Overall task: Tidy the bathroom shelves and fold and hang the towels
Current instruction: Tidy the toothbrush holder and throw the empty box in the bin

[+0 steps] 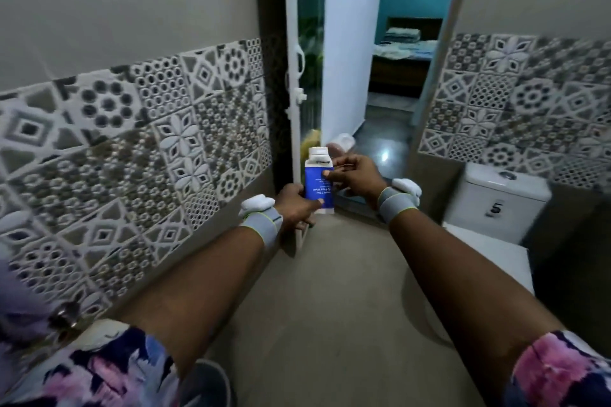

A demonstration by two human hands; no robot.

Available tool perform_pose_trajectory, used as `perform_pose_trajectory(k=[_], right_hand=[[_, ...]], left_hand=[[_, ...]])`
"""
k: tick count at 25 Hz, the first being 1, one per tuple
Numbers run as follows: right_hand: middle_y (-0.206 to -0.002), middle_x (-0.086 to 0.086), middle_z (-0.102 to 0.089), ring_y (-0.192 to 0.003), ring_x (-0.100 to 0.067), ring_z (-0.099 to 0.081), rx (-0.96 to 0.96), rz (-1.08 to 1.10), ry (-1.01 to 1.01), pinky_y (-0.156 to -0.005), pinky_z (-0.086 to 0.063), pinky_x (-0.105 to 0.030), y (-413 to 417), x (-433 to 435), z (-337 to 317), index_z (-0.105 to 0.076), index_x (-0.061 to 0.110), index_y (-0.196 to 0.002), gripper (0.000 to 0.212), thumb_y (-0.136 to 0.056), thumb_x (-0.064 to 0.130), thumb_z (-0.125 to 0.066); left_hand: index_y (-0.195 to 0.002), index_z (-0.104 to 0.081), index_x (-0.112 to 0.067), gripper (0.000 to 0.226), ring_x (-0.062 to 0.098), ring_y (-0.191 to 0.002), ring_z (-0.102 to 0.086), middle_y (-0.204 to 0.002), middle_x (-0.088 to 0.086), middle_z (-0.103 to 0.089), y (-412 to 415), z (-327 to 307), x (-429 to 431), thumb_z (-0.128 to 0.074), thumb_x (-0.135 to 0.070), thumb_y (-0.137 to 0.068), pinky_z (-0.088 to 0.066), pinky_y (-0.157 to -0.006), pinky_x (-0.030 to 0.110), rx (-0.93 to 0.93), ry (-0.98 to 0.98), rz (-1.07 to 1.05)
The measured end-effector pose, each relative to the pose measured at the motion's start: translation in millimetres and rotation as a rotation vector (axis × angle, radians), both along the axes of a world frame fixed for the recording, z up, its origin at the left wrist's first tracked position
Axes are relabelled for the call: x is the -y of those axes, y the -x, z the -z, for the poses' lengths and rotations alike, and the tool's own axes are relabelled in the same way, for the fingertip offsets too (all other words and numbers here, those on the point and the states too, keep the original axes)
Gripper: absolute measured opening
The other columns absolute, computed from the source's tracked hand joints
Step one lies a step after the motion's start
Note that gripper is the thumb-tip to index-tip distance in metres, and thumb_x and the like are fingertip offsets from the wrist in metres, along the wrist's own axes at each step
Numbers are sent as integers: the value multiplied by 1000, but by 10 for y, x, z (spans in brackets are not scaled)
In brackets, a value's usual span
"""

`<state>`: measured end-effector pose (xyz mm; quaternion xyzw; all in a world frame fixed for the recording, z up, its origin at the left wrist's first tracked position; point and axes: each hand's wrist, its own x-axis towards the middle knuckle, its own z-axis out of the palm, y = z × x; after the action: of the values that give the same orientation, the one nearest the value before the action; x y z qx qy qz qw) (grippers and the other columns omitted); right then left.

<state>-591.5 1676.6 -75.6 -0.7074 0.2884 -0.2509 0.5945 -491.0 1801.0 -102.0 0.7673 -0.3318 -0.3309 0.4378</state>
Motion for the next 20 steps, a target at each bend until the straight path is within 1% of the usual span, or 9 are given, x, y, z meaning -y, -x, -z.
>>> perform_pose_trajectory(k=[2,5,7,10,12,14,17,19,20], right_hand=[[-76,-15,-63,-44,-11,-58,-3,65,-47,-36,-38,-13,-79,274,28,-61,13,-84,14,-81,2,-70],[-84,-11,-64,-55,-17,-56,-25,140,-120,-44,-40,-16,-320,744,69,-66,17,-87,15,-81,4,-66],[-80,-6,-65,-54,-16,-56,-75,143,-160,-50,-39,-18,-430,943,112,-65,19,-85,13,-81,7,-66],[-71,0,-66,-51,-12,-58,-140,133,-264,-48,-39,-16,-556,1341,286,-66,19,-85,4,-83,18,-69],[-76,-2,-69,-56,-13,-63,-141,127,-290,-50,-40,-17,-585,1672,459,-65,18,-93,17,-83,30,-71],[-77,-4,-70,-59,-13,-66,-134,177,-279,-52,-42,-19,-552,2009,600,-63,16,-97,24,-82,32,-72],[-64,2,-71,-51,-8,-65,-151,218,-284,-50,-41,-19,-522,2779,746,-60,17,-83,13,-86,26,-69],[-57,3,-69,-47,-8,-64,-163,268,-298,-50,-39,-20,-498,3283,792,-55,19,-74,18,-88,21,-67],[-56,3,-68,-46,-10,-64,-174,286,-305,-50,-39,-20,-496,3684,779,-52,19,-73,21,-88,20,-67]], left_hand=[[-109,-54,-10,22,8,-44,-61,-94,11,-64,-192,33,286,-64,-18,-90,-42,-43,20,-19,3,77],[-109,-57,-12,22,6,-46,-63,-94,7,-67,-558,66,746,-66,-20,-90,-43,-48,22,-19,12,150],[-110,-59,-12,22,5,-47,-64,-87,4,-68,-742,28,1011,-65,-20,-90,-42,-45,19,-32,25,172],[-106,-59,-14,17,1,-40,-60,-78,4,-65,-959,13,1737,-64,-16,-90,-38,-37,14,-90,57,190],[-105,-60,-17,16,0,-39,-60,-79,2,-65,-984,103,2248,-65,-18,-89,-38,-36,12,-119,59,174],[-106,-61,-18,18,3,-45,-62,-83,2,-67,-947,263,2639,-66,-23,-89,-39,-39,14,-175,30,174],[-98,-59,-20,12,11,-57,-63,-87,4,-68,-916,455,3387,-62,-29,-91,-40,-46,16,-241,-29,188],[-86,-55,-22,10,13,-57,-60,-84,0,-68,-960,487,3806,-59,-28,-92,-38,-47,16,-246,-78,220],[-83,-55,-23,10,13,-56,-59,-83,-2,-67,-991,469,4159,-58,-25,-92,-37,-47,15,-235,-94,220]])
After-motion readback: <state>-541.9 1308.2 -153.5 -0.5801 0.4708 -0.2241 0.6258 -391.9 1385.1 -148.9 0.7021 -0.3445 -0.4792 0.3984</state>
